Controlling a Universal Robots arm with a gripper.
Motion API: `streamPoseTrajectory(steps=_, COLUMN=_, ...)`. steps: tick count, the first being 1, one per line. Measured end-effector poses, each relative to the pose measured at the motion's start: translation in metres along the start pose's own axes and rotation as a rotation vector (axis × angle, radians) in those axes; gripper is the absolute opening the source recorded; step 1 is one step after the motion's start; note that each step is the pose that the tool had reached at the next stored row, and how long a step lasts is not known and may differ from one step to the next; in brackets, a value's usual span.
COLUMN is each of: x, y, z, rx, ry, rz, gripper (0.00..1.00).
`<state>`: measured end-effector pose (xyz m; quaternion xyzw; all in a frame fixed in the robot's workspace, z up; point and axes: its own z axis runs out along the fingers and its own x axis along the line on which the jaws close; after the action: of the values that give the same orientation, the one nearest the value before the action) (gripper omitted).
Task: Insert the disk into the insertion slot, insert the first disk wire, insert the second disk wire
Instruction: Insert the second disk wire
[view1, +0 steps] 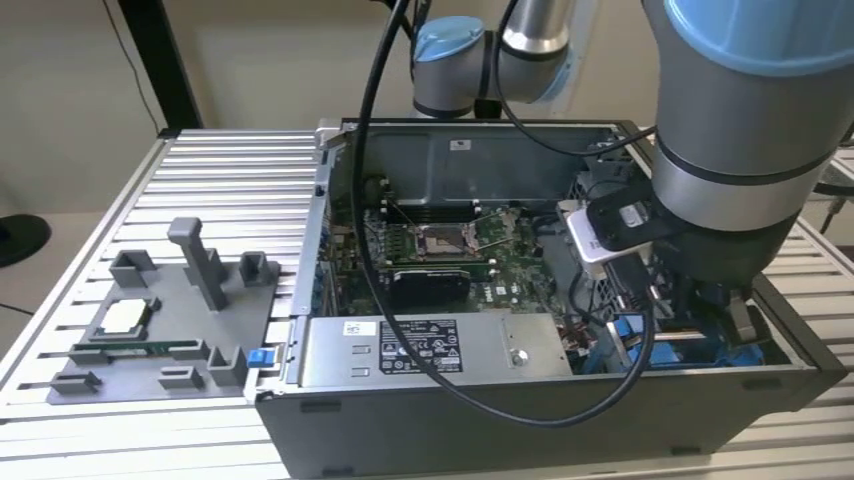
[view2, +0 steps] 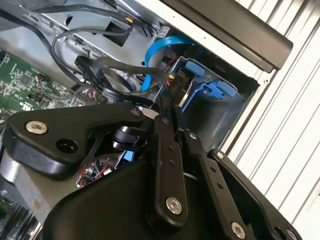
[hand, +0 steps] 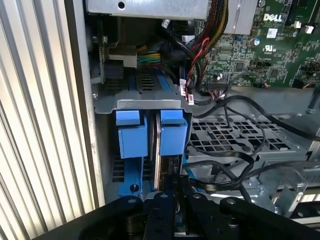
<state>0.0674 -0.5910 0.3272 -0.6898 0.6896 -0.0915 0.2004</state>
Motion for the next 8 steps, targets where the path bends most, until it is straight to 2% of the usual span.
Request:
streamPoseTrajectory(steps=4, x=0.0002, y=0.0008, z=0.0009, rx=0.0169, ry=-0.0004, rz=-0.003, gripper=0.0)
streamPoseTrajectory(steps=8, x=0.0005, y=0.0025, z=0.0025, rx=0.0201, ry=0.0002, rz=-0.004, gripper=0.0)
